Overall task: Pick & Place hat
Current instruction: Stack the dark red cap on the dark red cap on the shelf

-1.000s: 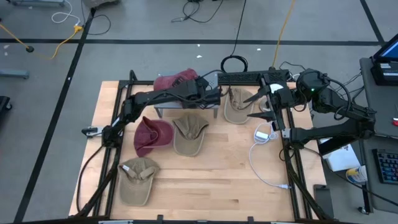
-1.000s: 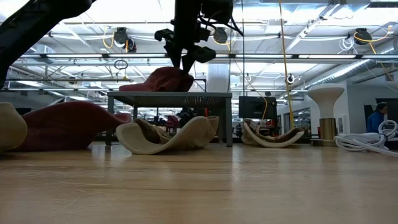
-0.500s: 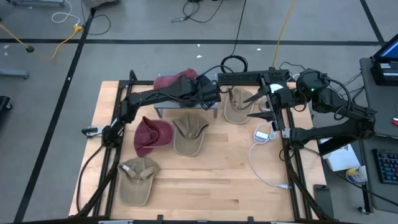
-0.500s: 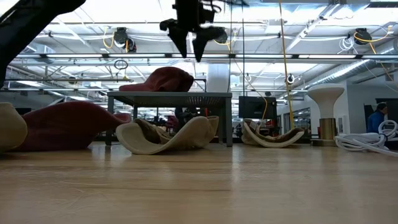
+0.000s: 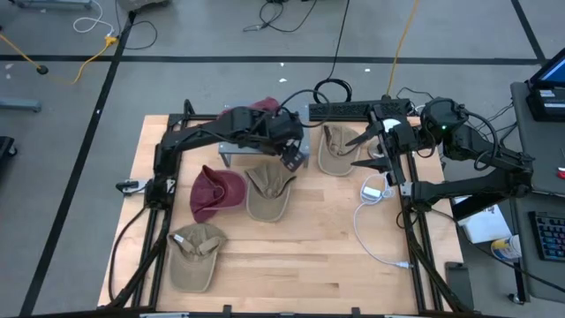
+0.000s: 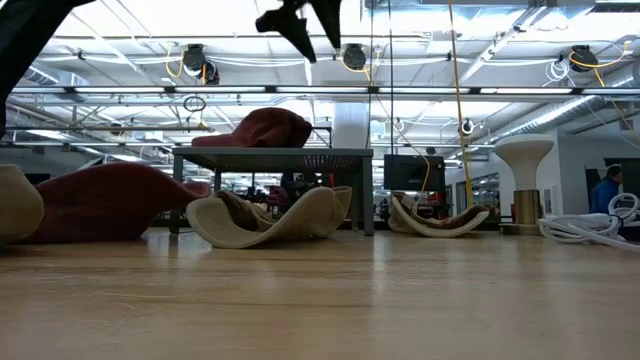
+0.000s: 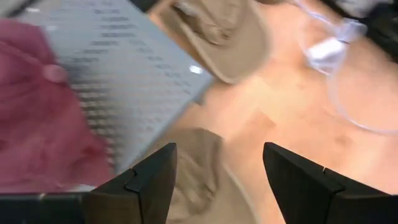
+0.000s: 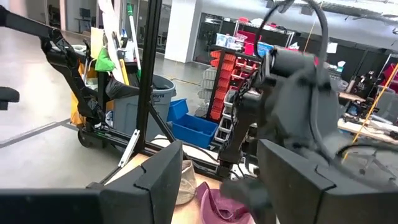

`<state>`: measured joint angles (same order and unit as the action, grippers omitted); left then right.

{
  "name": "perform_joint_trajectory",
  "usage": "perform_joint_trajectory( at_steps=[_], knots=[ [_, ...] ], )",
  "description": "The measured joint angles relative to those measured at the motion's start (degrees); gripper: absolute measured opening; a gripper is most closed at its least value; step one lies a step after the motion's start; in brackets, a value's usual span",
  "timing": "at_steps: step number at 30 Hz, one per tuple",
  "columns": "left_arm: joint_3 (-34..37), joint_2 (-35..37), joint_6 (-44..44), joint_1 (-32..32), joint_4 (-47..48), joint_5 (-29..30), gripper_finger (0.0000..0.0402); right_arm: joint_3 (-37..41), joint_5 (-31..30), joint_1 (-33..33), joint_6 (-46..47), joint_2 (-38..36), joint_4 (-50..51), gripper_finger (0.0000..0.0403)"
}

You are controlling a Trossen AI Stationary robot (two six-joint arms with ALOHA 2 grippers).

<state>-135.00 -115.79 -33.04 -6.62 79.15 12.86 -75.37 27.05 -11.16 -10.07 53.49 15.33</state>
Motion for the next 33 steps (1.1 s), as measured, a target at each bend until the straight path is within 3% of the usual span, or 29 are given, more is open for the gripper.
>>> perform_joint_trajectory(
  at_steps=[9,12,14,24,33],
  knots=[
    [-0.01,2.89,5.88,1.52,1.38,-8.40,0.0258,0.00,-0.10,0.00,1.90,0.00,1.68,0.0201],
    [0.00,3.06,6.05,2.51,6.75,-9.42,0.0262,0.00,-0.20,0.00,1.90,0.00,3.62,0.0201],
    [0.02,3.11,6.40,3.78,11.20,-8.27,0.0260,0.00,-0.20,0.00,1.91,0.00,5.32,0.0201],
    [7.89,5.21,12.01,9.55,10.73,-5.01,0.0244,0.00,-4.79,0.00,1.92,1.36,7.16,0.0201],
    [21.34,6.47,15.38,12.03,10.77,0.82,0.0278,0.00,-6.21,0.02,8.31,4.62,7.25,0.0201]
  ],
)
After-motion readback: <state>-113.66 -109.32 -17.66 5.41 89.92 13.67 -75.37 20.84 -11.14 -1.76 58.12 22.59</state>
